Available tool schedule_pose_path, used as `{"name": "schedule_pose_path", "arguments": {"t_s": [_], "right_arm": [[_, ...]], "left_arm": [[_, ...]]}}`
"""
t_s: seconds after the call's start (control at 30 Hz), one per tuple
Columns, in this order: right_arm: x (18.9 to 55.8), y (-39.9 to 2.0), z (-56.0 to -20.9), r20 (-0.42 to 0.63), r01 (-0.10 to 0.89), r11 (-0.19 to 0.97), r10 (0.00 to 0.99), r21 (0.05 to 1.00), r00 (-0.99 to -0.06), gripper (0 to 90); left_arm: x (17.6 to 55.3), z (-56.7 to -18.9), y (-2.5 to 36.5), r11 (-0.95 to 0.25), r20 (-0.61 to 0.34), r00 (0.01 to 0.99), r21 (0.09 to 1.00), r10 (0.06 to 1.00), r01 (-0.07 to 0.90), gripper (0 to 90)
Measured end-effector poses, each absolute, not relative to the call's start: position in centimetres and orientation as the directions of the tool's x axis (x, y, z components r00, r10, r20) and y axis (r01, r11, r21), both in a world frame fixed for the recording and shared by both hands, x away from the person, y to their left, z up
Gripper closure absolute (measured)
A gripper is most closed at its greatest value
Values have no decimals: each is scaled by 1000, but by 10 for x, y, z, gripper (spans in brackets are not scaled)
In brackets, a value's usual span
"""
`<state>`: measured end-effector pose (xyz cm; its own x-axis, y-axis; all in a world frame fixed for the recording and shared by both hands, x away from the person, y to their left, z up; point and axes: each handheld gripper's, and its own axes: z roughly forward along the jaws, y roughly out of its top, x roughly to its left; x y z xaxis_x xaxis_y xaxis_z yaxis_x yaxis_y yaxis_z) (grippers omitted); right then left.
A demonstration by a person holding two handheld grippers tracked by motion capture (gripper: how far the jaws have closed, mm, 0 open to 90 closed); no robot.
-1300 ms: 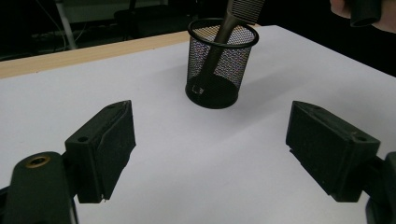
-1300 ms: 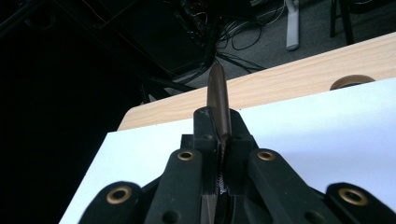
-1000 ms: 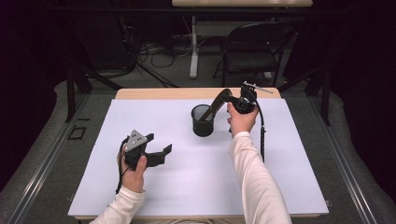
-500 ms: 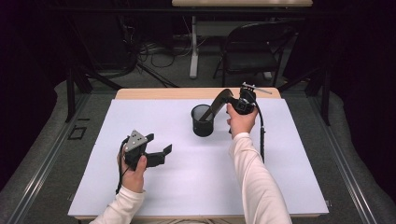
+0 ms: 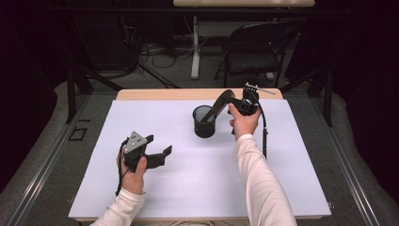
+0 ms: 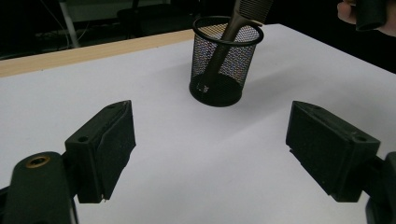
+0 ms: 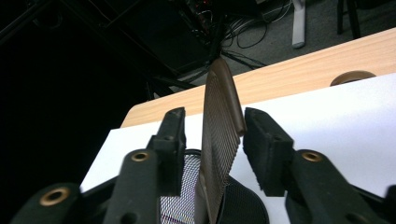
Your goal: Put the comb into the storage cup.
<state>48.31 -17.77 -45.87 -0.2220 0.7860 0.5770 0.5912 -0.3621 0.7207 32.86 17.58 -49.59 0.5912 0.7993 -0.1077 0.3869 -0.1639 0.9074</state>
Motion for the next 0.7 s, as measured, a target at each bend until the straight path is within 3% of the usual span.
{"name": "schedule_pose_path", "arguments": {"t_s": [0.53, 0.7], "right_arm": [[483, -179, -458, 525, 577, -313, 816, 754, -244, 430], [482, -178, -458, 490, 559, -280, 830, 781, -269, 424]], "left_arm": [[330, -496, 175, -164, -109, 591, 906, 799, 389, 162], [330, -496, 175, -163, -111, 591, 906, 799, 391, 162]]}}
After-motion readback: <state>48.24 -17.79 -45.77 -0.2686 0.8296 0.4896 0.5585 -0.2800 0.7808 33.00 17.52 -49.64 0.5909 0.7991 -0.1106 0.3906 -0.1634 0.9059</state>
